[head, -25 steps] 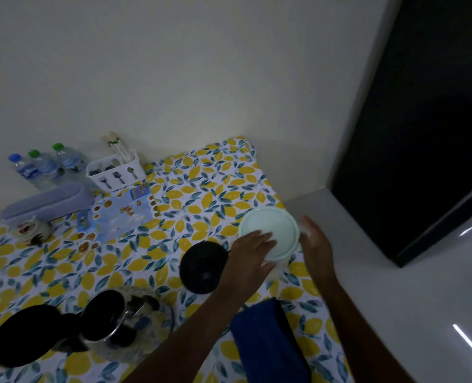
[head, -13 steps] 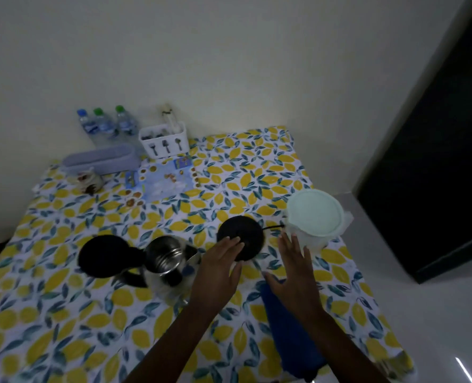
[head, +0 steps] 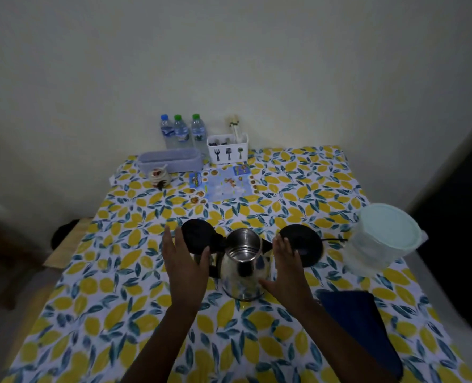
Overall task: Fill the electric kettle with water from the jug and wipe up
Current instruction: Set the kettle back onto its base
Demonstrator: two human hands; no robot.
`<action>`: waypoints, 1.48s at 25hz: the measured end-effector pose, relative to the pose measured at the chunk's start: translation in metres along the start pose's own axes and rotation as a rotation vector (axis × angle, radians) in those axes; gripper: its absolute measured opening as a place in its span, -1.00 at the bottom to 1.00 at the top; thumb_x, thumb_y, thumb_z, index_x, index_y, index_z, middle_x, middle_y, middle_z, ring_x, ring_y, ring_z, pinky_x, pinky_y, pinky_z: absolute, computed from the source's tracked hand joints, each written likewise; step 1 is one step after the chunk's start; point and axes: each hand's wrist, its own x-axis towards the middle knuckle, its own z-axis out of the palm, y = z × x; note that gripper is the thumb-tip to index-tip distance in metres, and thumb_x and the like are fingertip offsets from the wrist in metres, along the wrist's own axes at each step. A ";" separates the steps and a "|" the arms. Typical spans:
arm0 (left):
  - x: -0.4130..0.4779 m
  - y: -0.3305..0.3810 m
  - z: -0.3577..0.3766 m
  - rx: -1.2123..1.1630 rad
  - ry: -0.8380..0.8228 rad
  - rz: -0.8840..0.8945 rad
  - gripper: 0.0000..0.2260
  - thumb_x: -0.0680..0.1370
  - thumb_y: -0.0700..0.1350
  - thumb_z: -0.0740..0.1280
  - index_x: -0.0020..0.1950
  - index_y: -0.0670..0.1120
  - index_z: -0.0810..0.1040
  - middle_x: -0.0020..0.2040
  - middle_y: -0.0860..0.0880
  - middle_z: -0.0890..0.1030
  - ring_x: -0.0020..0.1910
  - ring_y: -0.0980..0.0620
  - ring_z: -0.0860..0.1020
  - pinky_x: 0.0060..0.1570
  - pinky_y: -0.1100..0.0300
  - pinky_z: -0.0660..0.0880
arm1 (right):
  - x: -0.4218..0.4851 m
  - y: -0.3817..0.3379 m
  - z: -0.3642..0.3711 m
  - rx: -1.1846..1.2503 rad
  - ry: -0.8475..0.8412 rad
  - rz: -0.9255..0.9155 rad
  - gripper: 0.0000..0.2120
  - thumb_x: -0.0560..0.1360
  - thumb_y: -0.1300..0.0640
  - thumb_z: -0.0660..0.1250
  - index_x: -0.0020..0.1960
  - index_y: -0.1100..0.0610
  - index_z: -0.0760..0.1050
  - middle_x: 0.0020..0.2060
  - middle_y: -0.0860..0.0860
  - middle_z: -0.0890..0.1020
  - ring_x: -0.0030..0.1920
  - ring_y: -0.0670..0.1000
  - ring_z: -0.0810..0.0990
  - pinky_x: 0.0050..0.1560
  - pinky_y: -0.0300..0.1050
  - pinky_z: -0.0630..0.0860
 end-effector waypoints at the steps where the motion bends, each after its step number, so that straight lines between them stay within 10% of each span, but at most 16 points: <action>1: 0.000 -0.004 -0.002 -0.102 -0.065 -0.067 -0.32 0.56 0.01 0.33 0.56 -0.09 0.05 0.56 -0.18 0.19 0.48 -0.21 0.27 0.39 -0.04 0.32 | 0.002 0.000 0.002 0.016 -0.009 0.023 0.02 0.43 -0.17 0.39 0.53 0.10 -0.27 0.55 -0.01 -0.17 0.53 -0.01 -0.26 0.52 0.06 -0.18; 6: 0.013 0.008 -0.003 -0.187 -0.215 0.177 -0.31 0.57 -0.02 0.34 0.55 0.19 -0.01 0.52 0.13 0.25 0.31 0.04 0.48 0.17 0.01 0.57 | 0.007 0.000 -0.001 0.145 -0.012 0.070 0.01 0.38 -0.13 0.47 0.55 0.15 -0.10 0.57 0.06 -0.01 0.55 0.04 -0.14 0.53 0.15 -0.01; 13: 0.028 0.026 0.042 0.165 -0.649 0.551 -0.47 0.61 0.03 0.24 0.54 -0.02 0.17 0.58 0.06 0.06 0.58 -0.10 -0.03 0.54 -0.09 0.08 | 0.011 0.003 -0.007 0.253 -0.032 0.049 -0.08 0.37 -0.01 0.52 0.54 0.10 0.06 0.54 0.02 0.12 0.55 0.03 -0.02 0.49 0.05 0.16; 24: 0.035 0.038 0.063 0.225 -0.594 0.359 -0.34 0.55 0.20 0.28 0.53 -0.08 0.18 0.56 -0.06 0.22 0.54 -0.05 0.14 0.52 0.03 0.11 | 0.015 0.011 0.001 0.310 -0.073 0.076 -0.06 0.38 0.07 0.51 0.54 -0.05 -0.02 0.51 -0.10 0.06 0.49 -0.13 -0.03 0.43 0.01 0.24; 37: -0.037 0.080 0.140 0.123 -0.663 0.657 -0.60 0.65 -0.04 0.16 0.49 -0.08 0.28 0.51 -0.04 0.32 0.54 -0.02 0.17 0.52 0.09 0.06 | -0.068 0.108 -0.018 -0.214 -0.060 0.275 -0.17 0.45 -0.19 0.35 0.55 -0.06 -0.04 0.56 0.03 -0.10 0.52 0.15 -0.24 0.45 0.35 -0.04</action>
